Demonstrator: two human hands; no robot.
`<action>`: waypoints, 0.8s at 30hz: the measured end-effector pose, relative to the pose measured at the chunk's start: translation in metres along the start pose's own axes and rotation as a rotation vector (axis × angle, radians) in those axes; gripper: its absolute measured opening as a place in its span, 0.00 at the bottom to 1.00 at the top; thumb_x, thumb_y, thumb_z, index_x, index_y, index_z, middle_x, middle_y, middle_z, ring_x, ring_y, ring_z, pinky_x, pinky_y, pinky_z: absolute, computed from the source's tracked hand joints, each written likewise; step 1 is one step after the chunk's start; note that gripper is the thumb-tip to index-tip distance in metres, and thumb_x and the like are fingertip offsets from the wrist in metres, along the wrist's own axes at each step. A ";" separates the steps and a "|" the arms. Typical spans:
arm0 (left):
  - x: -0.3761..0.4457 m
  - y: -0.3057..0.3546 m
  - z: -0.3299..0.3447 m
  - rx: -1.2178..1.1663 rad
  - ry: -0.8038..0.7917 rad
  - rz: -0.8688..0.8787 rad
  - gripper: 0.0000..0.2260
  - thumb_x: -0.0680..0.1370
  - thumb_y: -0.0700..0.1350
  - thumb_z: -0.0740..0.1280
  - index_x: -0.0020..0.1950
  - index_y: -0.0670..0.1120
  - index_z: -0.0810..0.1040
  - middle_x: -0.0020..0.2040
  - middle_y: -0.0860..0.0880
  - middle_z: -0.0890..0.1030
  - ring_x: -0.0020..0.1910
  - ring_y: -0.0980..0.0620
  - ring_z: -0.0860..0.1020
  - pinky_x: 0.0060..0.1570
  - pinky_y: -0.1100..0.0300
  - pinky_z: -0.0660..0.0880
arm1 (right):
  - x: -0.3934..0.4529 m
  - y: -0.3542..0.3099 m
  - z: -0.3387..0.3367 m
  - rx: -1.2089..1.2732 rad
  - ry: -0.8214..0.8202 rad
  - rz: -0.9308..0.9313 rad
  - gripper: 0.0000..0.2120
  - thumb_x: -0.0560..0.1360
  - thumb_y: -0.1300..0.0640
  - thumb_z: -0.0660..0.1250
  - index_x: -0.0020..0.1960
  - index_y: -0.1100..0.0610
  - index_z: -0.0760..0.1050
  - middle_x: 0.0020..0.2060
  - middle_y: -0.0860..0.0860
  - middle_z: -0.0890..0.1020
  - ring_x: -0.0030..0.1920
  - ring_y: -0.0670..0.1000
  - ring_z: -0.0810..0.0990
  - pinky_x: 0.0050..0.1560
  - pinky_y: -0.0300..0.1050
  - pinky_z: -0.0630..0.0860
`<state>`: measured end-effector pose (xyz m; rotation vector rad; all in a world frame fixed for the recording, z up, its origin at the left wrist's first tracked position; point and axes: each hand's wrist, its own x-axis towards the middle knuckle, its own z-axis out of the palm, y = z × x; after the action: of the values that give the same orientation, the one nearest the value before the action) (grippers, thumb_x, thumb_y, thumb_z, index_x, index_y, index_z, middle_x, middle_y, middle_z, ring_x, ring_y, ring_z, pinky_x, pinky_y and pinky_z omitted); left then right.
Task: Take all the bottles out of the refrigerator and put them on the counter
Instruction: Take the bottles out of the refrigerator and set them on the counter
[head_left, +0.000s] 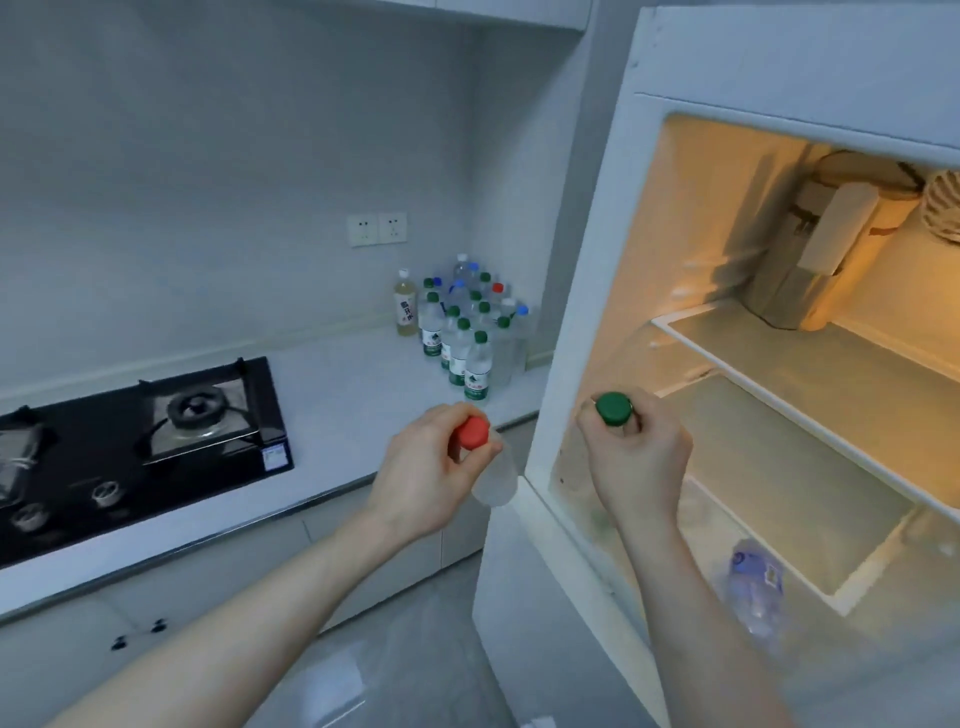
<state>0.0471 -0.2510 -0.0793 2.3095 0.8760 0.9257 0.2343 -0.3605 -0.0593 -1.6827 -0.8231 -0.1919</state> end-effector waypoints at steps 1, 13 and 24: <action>-0.004 -0.010 -0.010 0.018 0.010 -0.029 0.07 0.76 0.56 0.71 0.50 0.56 0.77 0.42 0.57 0.78 0.40 0.55 0.75 0.43 0.56 0.74 | -0.002 -0.007 0.013 0.028 -0.043 -0.001 0.04 0.68 0.60 0.73 0.38 0.54 0.79 0.31 0.48 0.78 0.34 0.49 0.73 0.37 0.42 0.69; 0.001 -0.135 -0.115 0.188 0.070 -0.275 0.07 0.76 0.58 0.71 0.49 0.57 0.77 0.40 0.57 0.78 0.39 0.57 0.76 0.43 0.58 0.74 | -0.024 -0.067 0.185 0.085 -0.517 -0.012 0.04 0.70 0.55 0.74 0.38 0.52 0.79 0.30 0.42 0.77 0.32 0.44 0.72 0.36 0.36 0.69; 0.081 -0.232 -0.163 0.246 -0.032 -0.275 0.09 0.77 0.59 0.69 0.48 0.55 0.76 0.41 0.57 0.78 0.40 0.55 0.77 0.41 0.57 0.74 | 0.004 -0.077 0.284 -0.085 -0.589 -0.025 0.04 0.71 0.48 0.73 0.41 0.46 0.80 0.29 0.43 0.76 0.32 0.44 0.72 0.36 0.43 0.73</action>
<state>-0.1148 -0.0050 -0.0896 2.3158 1.3174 0.6943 0.1063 -0.0967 -0.0792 -1.8341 -1.2834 0.2720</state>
